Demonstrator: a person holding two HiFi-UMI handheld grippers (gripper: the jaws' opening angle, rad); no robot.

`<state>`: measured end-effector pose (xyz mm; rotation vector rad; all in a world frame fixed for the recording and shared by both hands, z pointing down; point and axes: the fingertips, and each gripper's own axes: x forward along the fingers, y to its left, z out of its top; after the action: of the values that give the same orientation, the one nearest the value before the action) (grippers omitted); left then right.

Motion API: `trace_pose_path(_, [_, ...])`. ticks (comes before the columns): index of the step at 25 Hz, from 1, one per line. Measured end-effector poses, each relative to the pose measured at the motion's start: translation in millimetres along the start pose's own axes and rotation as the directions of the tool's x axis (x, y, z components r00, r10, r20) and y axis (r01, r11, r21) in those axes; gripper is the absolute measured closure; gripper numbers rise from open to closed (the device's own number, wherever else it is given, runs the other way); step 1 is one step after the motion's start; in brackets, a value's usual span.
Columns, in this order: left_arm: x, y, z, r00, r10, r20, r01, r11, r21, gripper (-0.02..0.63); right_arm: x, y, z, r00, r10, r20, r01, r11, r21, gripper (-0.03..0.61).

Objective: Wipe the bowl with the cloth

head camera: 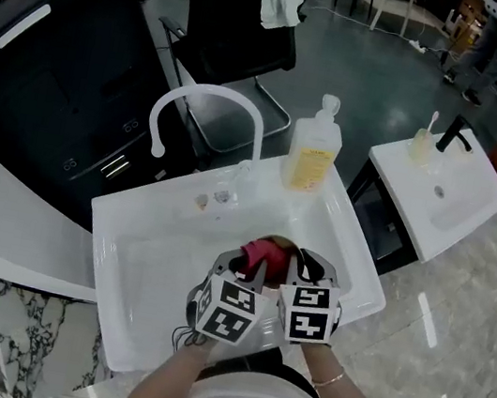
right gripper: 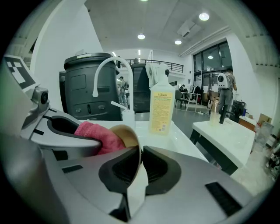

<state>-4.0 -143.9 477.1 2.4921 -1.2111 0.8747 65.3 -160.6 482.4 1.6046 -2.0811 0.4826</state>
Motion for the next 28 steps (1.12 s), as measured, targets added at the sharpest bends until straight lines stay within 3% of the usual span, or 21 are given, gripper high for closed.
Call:
trace_pose_path(10, [-38.0,37.8,-11.1,0.996,0.082,0.021,-0.078,0.985,-0.153,0.552,7.3,0.1,-7.4,0.999,0.026,-0.021,-0.026,0.999,0.027,0.552])
trace_pose_path(15, [-44.0,8.2,18.8,0.988,-0.052,0.143,0.079,0.979,-0.189,0.552,11.6,10.7,-4.1,0.997,0.069,-0.017,-0.068,0.996,0.051,0.558])
trace_pose_path(20, [-16.4,-16.7,11.1,0.985,-0.134,0.107,0.152,0.973,-0.176,0.552,10.6,16.8,4.8,0.995,0.1,0.004,-0.1,0.991,0.085,0.558])
trace_pose_path(24, [-8.5,-37.2,4.1,0.957,-0.267,0.116,0.286,0.934,-0.215,0.552,9.3,14.6,6.5,0.994,0.111,0.009,-0.111,0.988,0.111,0.554])
trace_pose_path(28, [-3.5,-50.9,-4.3,0.938,-0.339,0.075,0.347,0.921,-0.176,0.554,10.7,8.5,6.1,0.994,0.105,0.007,-0.105,0.986,0.132,0.551])
